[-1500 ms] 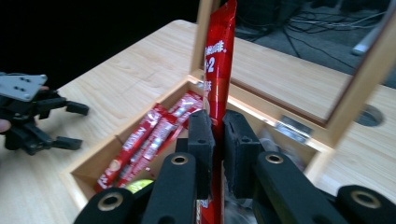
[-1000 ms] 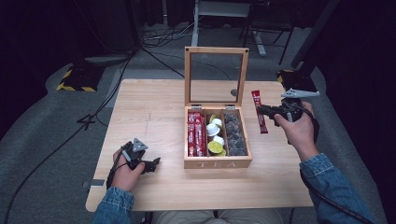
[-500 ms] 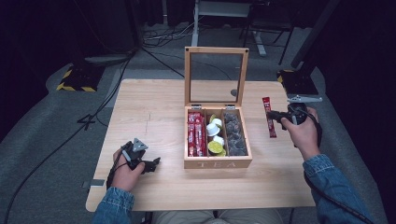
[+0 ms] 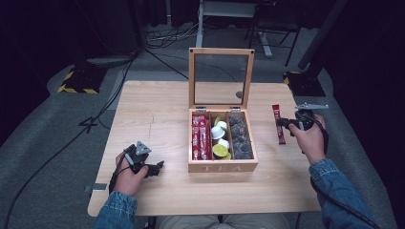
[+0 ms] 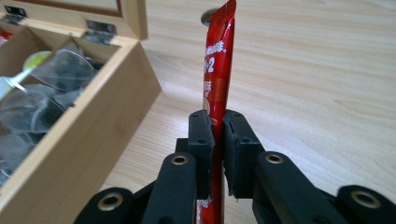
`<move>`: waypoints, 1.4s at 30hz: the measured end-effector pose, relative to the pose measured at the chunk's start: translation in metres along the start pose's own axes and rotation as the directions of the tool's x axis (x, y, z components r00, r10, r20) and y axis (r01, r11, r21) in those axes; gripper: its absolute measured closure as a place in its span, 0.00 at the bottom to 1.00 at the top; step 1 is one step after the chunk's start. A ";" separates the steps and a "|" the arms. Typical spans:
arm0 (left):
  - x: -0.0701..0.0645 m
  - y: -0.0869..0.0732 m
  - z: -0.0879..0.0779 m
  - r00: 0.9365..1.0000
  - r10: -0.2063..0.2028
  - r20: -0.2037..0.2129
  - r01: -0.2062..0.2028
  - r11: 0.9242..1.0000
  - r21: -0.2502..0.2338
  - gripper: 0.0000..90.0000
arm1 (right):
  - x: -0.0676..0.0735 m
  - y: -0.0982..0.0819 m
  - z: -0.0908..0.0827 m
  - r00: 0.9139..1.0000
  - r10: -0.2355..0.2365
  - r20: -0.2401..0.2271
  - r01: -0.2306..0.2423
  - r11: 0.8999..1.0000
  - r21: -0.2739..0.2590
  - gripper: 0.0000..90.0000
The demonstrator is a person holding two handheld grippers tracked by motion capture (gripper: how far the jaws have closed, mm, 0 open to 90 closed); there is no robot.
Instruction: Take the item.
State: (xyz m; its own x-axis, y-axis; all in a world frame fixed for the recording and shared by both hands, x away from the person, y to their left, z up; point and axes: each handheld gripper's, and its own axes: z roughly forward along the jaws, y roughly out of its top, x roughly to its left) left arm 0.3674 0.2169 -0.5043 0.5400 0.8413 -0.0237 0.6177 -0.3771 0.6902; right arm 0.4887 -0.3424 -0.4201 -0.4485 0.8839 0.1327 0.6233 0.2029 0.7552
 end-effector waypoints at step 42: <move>0.000 0.000 0.000 1.000 0.000 0.000 0.000 1.000 0.000 0.14 | -0.015 -0.038 0.033 0.991 0.115 0.067 -0.125 0.975 0.182 0.77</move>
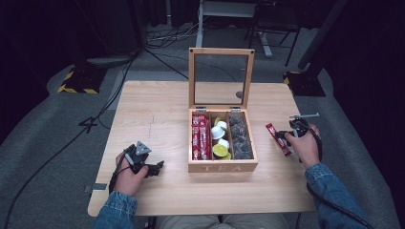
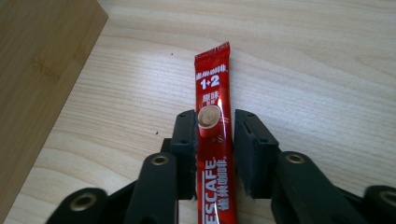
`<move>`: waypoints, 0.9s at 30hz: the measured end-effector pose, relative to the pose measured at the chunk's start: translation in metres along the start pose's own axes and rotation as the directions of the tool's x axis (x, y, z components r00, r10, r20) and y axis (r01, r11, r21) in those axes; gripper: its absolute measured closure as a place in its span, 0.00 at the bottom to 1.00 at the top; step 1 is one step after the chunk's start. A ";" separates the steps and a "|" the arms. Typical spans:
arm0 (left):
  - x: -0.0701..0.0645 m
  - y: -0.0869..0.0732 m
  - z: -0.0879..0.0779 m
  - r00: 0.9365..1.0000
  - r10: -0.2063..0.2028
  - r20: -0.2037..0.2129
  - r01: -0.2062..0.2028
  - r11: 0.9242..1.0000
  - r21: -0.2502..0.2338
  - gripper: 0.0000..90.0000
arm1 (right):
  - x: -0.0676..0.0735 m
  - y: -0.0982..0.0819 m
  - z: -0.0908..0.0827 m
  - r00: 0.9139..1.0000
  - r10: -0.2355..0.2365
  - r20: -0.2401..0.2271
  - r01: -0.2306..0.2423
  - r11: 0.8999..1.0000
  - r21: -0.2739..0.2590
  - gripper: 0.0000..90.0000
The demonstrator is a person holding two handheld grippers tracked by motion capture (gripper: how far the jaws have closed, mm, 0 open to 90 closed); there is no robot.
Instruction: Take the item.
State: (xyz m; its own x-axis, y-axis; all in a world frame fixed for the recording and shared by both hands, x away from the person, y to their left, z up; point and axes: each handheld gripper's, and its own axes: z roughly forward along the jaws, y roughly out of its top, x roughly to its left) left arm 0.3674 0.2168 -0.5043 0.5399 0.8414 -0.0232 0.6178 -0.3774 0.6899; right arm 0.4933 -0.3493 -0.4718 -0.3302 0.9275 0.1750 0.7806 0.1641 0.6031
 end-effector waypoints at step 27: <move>0.000 0.000 0.000 1.000 0.003 0.001 -0.003 1.000 0.001 0.14 | 0.033 0.039 -0.059 0.987 -0.131 -0.094 0.102 0.959 -0.265 0.47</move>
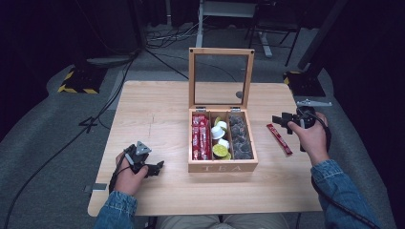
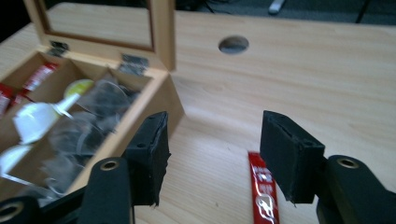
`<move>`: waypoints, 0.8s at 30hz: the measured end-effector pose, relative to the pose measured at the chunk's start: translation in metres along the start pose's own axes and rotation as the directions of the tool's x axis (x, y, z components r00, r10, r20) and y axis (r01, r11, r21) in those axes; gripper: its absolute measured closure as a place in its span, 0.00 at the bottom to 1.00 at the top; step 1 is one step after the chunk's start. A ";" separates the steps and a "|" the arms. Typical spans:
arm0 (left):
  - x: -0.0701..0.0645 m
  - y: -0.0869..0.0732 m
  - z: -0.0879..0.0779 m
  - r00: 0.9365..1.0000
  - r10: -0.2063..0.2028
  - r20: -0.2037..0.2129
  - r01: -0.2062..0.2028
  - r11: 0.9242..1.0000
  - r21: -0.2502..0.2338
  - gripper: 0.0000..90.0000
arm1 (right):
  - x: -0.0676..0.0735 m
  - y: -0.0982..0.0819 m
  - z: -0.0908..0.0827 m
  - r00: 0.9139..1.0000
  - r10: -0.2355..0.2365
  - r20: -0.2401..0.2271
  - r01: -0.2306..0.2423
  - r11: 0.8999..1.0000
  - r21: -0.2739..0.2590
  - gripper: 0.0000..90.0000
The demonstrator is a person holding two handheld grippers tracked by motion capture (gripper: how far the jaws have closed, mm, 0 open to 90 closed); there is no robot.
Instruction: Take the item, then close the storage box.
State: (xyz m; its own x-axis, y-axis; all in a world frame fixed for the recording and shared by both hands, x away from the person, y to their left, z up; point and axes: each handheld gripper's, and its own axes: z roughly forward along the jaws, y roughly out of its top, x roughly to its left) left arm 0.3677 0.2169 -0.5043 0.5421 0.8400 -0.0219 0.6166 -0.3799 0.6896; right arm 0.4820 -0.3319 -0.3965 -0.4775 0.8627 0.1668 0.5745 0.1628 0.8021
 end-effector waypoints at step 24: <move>0.000 0.000 0.000 1.000 -0.003 -0.001 0.003 1.000 0.000 0.14 | 0.032 0.068 -0.009 0.990 -0.122 -0.071 0.113 0.987 -0.113 0.43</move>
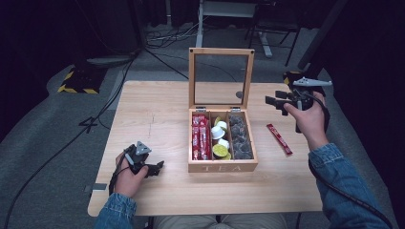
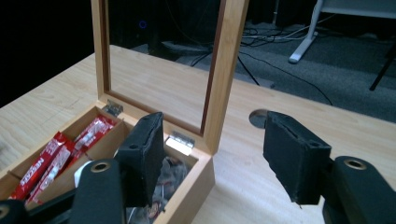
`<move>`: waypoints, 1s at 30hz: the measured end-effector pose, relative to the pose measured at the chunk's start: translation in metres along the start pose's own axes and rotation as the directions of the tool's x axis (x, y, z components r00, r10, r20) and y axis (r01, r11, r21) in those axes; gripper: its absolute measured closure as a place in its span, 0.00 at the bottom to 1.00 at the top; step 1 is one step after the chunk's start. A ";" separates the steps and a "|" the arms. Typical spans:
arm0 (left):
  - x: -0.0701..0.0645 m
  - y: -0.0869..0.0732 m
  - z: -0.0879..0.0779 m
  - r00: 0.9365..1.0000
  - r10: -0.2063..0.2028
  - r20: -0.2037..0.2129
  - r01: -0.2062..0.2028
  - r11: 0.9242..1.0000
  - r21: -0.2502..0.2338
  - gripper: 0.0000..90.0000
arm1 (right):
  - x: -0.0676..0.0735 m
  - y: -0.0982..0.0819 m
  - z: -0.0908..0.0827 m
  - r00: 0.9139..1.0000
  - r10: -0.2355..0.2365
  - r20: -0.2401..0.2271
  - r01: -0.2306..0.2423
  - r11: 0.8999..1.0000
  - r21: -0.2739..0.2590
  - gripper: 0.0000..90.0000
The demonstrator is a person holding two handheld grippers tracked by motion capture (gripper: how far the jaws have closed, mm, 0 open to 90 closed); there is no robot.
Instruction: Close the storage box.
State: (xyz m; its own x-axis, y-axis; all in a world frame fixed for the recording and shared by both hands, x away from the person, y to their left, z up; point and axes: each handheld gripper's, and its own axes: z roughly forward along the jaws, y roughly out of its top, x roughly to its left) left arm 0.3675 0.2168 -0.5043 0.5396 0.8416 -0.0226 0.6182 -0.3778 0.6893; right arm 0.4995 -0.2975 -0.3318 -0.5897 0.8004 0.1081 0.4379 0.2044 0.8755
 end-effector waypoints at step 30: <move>0.000 0.000 0.000 1.000 0.002 -0.002 -0.002 1.000 0.000 0.14 | -0.025 0.081 0.067 0.999 -0.046 -0.027 0.045 0.998 -0.046 0.40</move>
State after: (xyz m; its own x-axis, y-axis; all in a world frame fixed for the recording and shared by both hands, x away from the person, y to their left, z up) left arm 0.3672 0.2169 -0.5042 0.5396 0.8417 -0.0202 0.6173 -0.3793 0.6892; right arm 0.5946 -0.2631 -0.2953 -0.6275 0.7745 0.0802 0.3791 0.2140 0.9003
